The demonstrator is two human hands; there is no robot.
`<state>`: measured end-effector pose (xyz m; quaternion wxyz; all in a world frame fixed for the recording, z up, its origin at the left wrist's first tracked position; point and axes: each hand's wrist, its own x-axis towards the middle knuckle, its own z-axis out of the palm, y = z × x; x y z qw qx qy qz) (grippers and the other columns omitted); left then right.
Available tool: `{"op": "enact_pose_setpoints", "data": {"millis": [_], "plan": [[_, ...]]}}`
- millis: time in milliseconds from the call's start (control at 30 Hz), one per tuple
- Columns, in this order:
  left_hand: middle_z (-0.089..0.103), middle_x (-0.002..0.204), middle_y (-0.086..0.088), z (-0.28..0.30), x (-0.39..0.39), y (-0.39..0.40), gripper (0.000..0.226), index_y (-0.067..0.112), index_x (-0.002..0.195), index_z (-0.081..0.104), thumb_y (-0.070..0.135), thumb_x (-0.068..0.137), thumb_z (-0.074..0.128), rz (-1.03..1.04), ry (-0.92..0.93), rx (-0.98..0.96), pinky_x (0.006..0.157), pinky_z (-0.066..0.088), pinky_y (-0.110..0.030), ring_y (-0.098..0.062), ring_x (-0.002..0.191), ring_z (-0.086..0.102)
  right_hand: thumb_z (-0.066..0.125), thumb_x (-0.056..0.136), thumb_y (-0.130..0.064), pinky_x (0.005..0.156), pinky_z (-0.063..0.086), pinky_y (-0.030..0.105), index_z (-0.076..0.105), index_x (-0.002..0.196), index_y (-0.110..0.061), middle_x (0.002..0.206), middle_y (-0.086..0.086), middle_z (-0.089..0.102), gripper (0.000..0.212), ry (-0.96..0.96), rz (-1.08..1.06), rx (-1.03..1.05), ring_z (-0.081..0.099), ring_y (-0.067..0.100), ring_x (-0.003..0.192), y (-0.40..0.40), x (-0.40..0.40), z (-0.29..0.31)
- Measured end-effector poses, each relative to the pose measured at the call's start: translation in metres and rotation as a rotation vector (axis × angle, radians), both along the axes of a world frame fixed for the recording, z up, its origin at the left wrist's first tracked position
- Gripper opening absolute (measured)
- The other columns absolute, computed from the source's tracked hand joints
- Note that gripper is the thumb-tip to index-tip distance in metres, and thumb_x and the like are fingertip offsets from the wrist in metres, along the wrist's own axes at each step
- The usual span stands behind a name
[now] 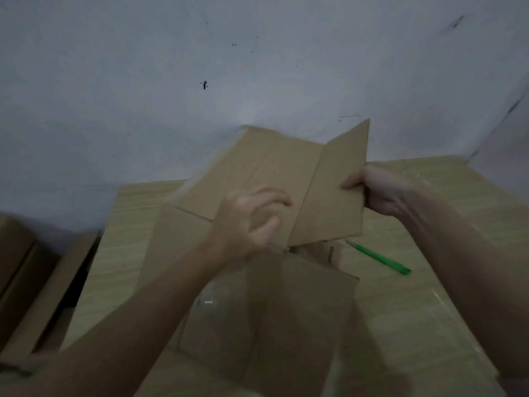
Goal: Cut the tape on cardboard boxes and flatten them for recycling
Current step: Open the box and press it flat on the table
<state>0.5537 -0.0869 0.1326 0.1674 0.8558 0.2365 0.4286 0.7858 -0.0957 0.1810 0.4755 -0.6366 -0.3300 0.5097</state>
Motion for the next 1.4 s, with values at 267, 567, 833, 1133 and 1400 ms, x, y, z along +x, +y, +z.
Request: {"op": "enact_pose_setpoints", "data": {"millis": [267, 567, 833, 1133, 1400], "plan": [[0.032, 0.149, -0.008, -0.054, -0.030, 0.096, 0.054, 0.012, 0.139, 0.040, 0.034, 0.091, 0.052, 0.763, 0.385, -0.445, 0.113, 0.021, -0.038, -0.025, 0.137, 0.028, 0.044, 0.084, 0.015, 0.052, 0.056, 0.024, 0.062, 0.093, -0.006, 0.075, 0.004, 0.071, 0.029, 0.022, 0.214, -0.120, 0.068, 0.014, 0.061, 0.043, 0.007, -0.027], [0.004, 0.159, -0.004, -0.137, -0.057, 0.116, 0.062, 0.016, 0.150, 0.016, 0.044, 0.098, 0.035, 0.812, 0.611, -0.577, 0.115, 0.007, -0.038, -0.018, 0.146, 0.004, 0.057, 0.072, -0.012, 0.070, 0.047, 0.032, 0.069, 0.089, -0.009, 0.079, 0.007, 0.068, 0.021, -0.577, -0.186, -0.075, 0.066, 0.025, 0.080, 0.101, -0.036, -0.146], [-0.006, 0.159, 0.003, -0.181, -0.058, 0.128, 0.086, 0.023, 0.151, 0.002, 0.062, 0.074, -0.002, 0.786, 0.681, -0.547, 0.115, -0.007, -0.041, -0.010, 0.145, -0.009, 0.058, 0.081, -0.054, 0.103, 0.025, 0.052, 0.030, 0.140, -0.006, 0.139, 0.031, 0.030, 0.081, -1.272, 0.138, -0.081, 0.029, 0.042, 0.129, 0.135, -0.065, -0.211], [-0.018, 0.156, 0.004, -0.186, -0.037, 0.161, 0.081, 0.024, 0.149, -0.013, 0.063, 0.077, -0.009, 0.727, 0.819, -0.478, 0.113, -0.017, -0.038, -0.008, 0.142, -0.020, 0.013, 0.092, -0.061, 0.112, -0.011, 0.057, -0.012, 0.150, -0.026, 0.156, 0.008, -0.021, 0.072, -1.396, 0.449, -0.222, -0.022, 0.029, 0.142, 0.159, -0.073, -0.228], [0.001, 0.158, 0.003, -0.165, -0.058, 0.100, 0.084, 0.018, 0.151, 0.010, 0.063, 0.080, 0.009, 0.542, 0.739, -0.521, 0.115, -0.006, -0.030, -0.005, 0.144, -0.004, 0.022, 0.093, -0.059, 0.115, -0.009, 0.050, 0.001, 0.152, -0.016, 0.159, 0.006, -0.011, 0.075, -1.235, 0.600, -0.169, -0.012, 0.021, 0.145, 0.101, -0.099, -0.203]]}}
